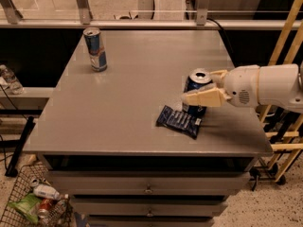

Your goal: Move pepsi can near rxbar blueberry

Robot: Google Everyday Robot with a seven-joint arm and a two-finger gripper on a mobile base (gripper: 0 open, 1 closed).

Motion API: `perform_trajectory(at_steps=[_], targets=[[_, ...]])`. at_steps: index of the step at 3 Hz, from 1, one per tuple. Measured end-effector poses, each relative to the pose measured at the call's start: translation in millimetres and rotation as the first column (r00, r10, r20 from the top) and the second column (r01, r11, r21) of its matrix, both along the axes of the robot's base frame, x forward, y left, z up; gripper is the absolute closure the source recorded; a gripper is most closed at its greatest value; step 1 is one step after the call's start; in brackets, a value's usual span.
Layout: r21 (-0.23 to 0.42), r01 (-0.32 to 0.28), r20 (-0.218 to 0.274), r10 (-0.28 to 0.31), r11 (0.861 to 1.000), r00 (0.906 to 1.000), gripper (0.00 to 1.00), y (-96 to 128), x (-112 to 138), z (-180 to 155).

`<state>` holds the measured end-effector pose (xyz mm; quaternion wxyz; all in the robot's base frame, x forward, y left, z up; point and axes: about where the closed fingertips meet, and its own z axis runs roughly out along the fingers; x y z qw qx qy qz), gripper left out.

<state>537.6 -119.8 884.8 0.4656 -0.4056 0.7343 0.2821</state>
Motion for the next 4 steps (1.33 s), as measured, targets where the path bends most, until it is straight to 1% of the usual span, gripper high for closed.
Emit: perform_trajectory(at_steps=[1, 2, 3, 4], targets=[[0.0, -0.004, 0.001, 0.004, 1.0, 1.0, 0.0, 2.2, -0.2, 0.4], [-0.001, -0.004, 0.001, 0.004, 1.0, 1.0, 0.0, 2.2, -0.3, 0.5], [-0.059, 0.01, 0.02, -0.009, 0.998, 0.9998, 0.0, -15.8, -7.3, 11.7], [-0.148, 0.073, 0.053, -0.066, 0.986, 0.9964, 0.0, -47.6, -26.6, 29.6]])
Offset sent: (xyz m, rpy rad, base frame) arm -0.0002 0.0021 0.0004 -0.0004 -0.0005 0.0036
